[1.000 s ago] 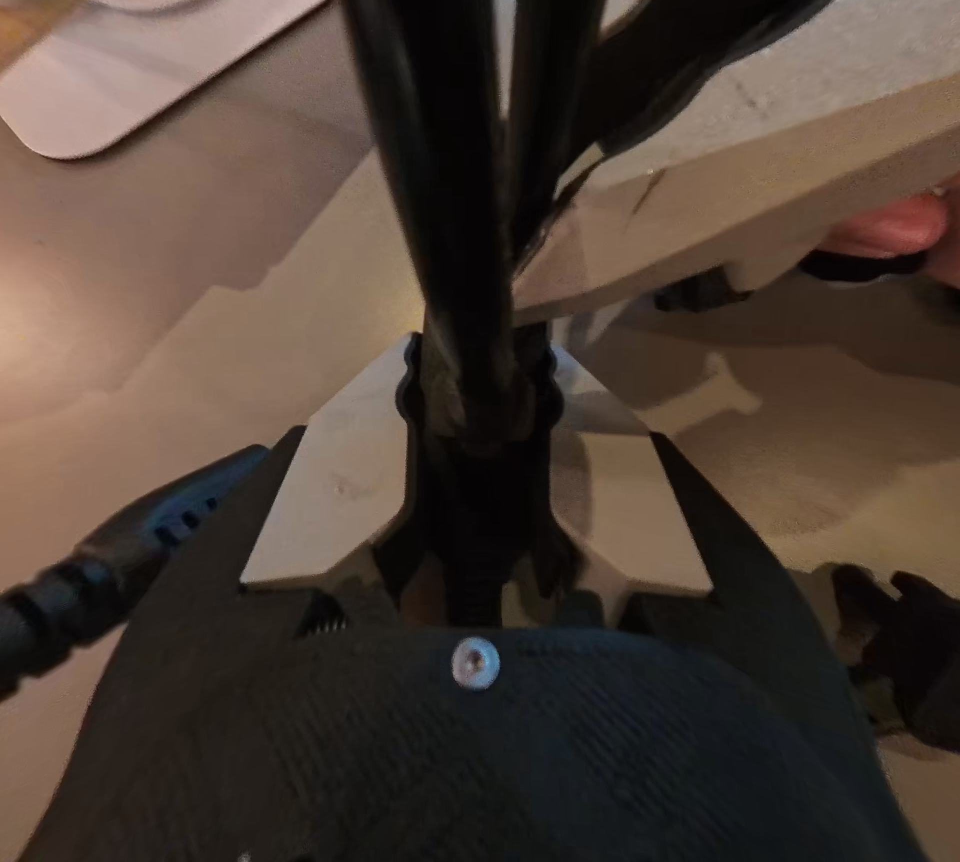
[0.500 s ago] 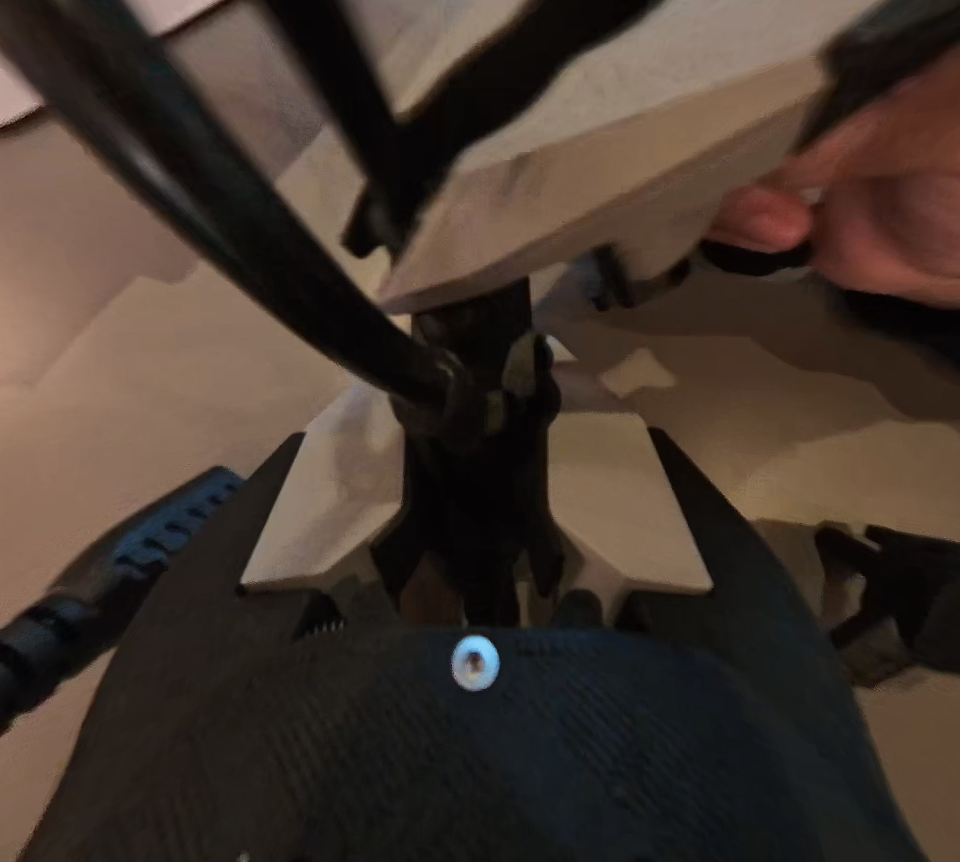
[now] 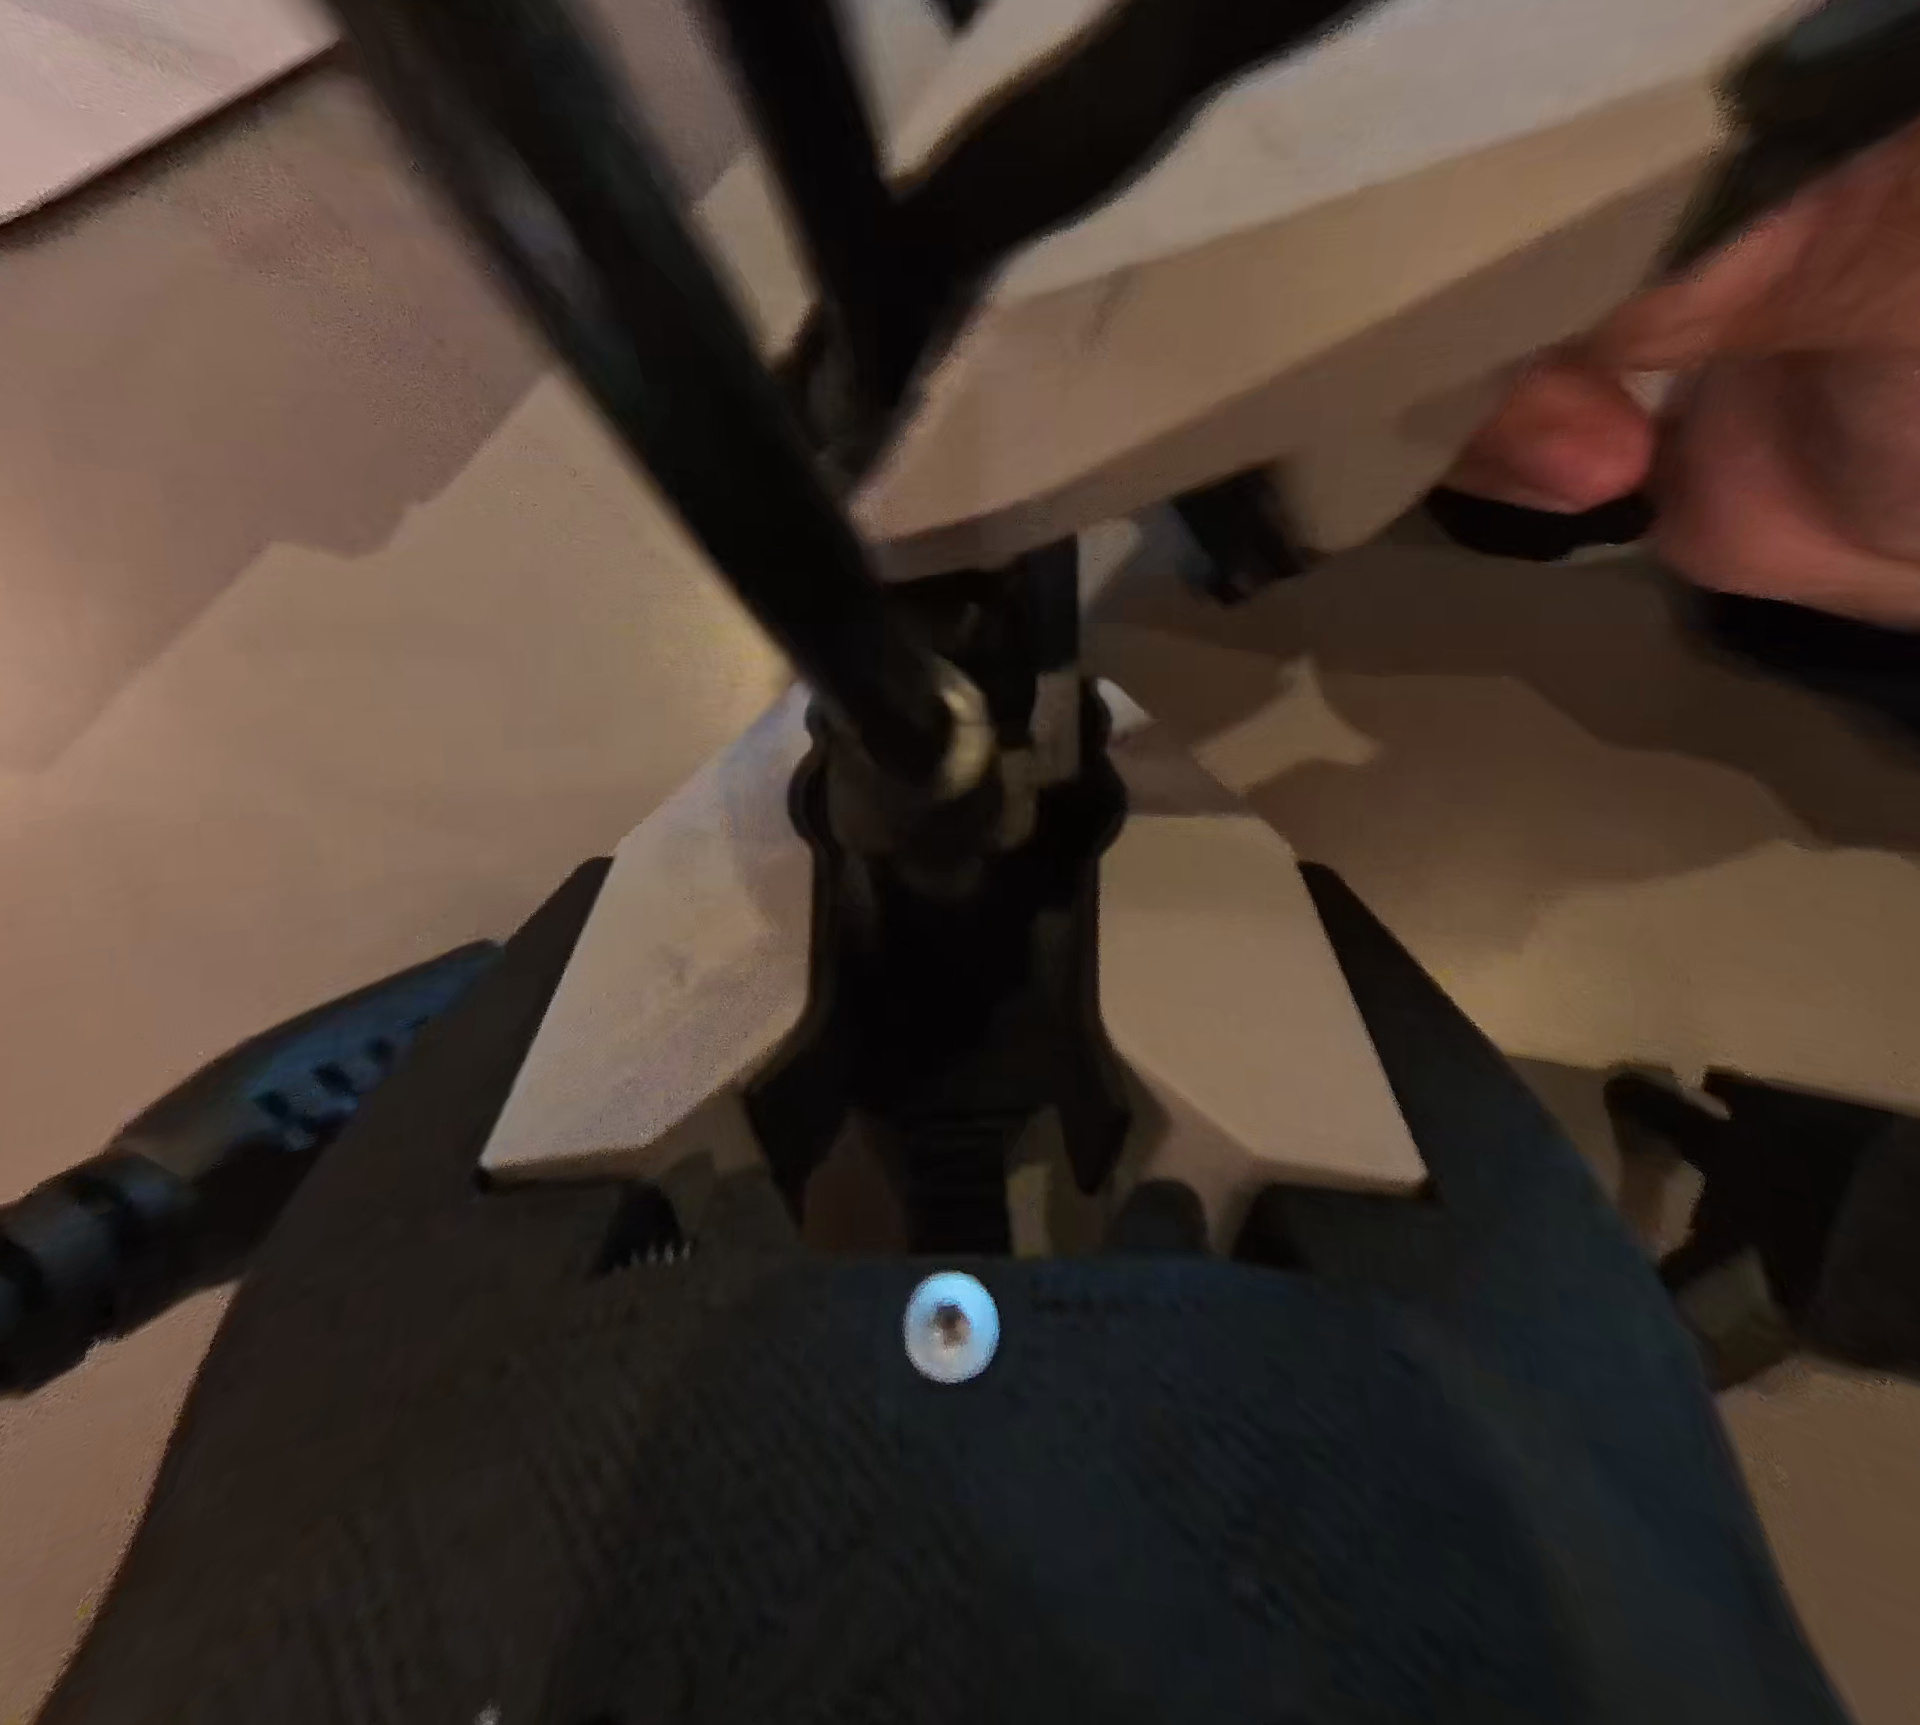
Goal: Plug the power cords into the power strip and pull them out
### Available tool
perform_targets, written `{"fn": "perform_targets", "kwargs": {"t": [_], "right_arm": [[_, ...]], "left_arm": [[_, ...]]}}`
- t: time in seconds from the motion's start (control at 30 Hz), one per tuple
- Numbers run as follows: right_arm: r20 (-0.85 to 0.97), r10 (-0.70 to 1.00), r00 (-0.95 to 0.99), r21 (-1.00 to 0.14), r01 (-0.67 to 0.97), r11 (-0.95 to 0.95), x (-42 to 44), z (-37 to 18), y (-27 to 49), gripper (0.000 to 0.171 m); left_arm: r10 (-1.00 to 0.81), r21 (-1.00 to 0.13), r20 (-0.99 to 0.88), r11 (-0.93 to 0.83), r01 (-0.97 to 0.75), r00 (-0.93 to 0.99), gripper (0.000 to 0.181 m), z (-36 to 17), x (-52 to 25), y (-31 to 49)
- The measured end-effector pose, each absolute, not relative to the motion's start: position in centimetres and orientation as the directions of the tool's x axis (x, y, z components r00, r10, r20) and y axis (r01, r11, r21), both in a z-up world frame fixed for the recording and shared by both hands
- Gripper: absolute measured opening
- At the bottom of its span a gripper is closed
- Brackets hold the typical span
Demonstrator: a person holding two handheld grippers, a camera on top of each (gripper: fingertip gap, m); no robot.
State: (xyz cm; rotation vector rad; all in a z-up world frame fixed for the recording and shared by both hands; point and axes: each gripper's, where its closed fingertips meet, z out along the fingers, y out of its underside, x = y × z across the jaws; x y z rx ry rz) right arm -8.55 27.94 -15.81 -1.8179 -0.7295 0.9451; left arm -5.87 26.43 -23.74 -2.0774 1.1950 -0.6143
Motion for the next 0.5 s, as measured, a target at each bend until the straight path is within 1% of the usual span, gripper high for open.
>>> {"fn": "perform_targets", "kwargs": {"t": [0.07,0.13,0.23,0.3,0.4,0.43,0.5], "right_arm": [[-0.229,0.794,0.563,-0.926,0.125,-0.355,-8.7,-15.8,27.6,0.012],[-0.220,0.804,0.553,-0.929,0.133,-0.346,-8.7,-15.6,27.3,0.012],[-0.309,0.812,0.495,-0.913,0.084,-0.399,-8.5,-15.7,27.8,0.011],[-0.335,0.796,0.504,-0.907,0.056,-0.418,-8.3,-15.8,28.1,0.011],[-0.204,0.793,0.574,-0.930,0.139,-0.340,-8.7,-15.7,27.7,0.011],[-0.187,0.794,0.578,-0.932,0.152,-0.330,-8.8,-15.6,27.6,0.011],[-0.210,0.801,0.562,-0.928,0.145,-0.344,-8.8,-15.7,27.8,0.011]], "left_arm": [[-0.873,-0.730,0.046,-0.362,-0.580,0.486,0.043,-23.9,-6.5,27.5],[-0.875,-0.740,0.009,-0.331,-0.586,0.484,0.043,-23.7,-6.5,27.4],[-0.886,-0.727,0.022,-0.333,-0.601,0.464,0.043,-23.7,-5.8,25.9],[-0.878,-0.730,0.038,-0.351,-0.586,0.478,0.043,-23.7,-5.7,26.1],[-0.867,-0.734,0.007,-0.343,-0.587,0.498,0.043,-23.8,-6.6,27.8],[-0.866,-0.736,-0.013,-0.331,-0.591,0.501,0.043,-23.8,-6.8,27.9],[-0.862,-0.733,-0.002,-0.344,-0.588,0.507,0.043,-23.8,-6.8,27.6]]}}
